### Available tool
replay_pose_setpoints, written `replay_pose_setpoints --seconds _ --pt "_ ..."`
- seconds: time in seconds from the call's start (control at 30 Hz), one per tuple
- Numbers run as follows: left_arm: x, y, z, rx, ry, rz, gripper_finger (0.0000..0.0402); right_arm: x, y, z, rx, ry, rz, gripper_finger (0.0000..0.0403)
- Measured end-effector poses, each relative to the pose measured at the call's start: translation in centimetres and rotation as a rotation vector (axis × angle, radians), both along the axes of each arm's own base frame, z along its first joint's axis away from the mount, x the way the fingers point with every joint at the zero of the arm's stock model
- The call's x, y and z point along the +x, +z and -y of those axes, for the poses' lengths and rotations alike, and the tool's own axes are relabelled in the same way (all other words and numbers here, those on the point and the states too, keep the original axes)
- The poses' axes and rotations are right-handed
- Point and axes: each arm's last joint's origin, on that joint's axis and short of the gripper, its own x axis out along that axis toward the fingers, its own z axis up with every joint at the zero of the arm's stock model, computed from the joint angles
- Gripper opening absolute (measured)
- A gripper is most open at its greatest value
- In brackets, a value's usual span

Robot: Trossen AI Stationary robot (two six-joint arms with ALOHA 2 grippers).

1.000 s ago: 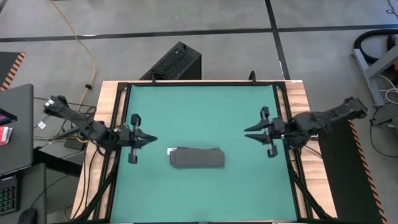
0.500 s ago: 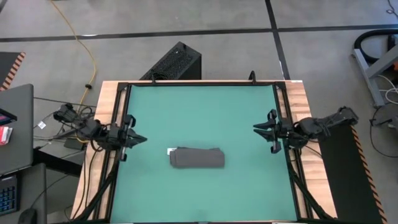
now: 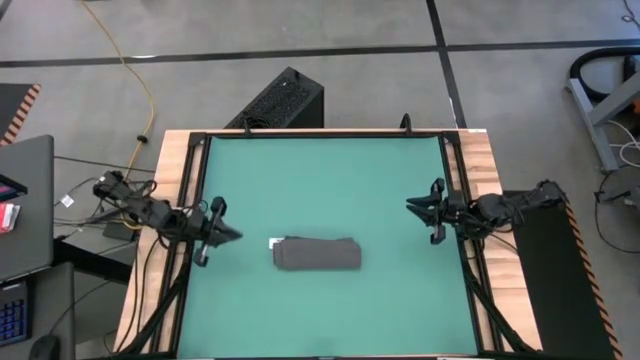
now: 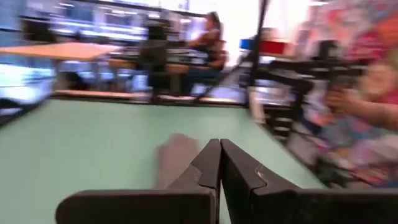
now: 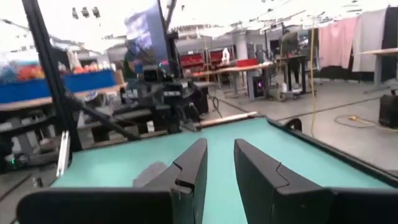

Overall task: Roll towel
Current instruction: Return to Home Position

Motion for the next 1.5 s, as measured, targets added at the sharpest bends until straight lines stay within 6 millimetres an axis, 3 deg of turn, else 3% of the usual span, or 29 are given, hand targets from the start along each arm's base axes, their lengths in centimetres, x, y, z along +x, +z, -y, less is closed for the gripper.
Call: replay_pose_setpoints --seconds 0.1,0.2,0.6,1.5 --pt "0.2 -1.1 0.4 0.001 -0.093 -0.003 0.0000 0.0 -0.2 0.0 0.012 0.005 -0.012 0.0107" --pt "0.3 -1.5 0.4 0.003 -0.075 -0.042 0.0000 0.0 -0.2 0.0 0.015 0.006 -0.020 0.0107" --pt "0.4 -1.6 0.4 0.076 -0.039 -0.040 0.0000 0.5 -1.8 -0.6 -0.002 0.045 -0.105 0.0107" --pt "0.4 -1.8 0.8 0.182 -0.176 -0.027 0.0000 0.5 -2.0 -0.6 -0.021 0.046 -0.120 0.0107"
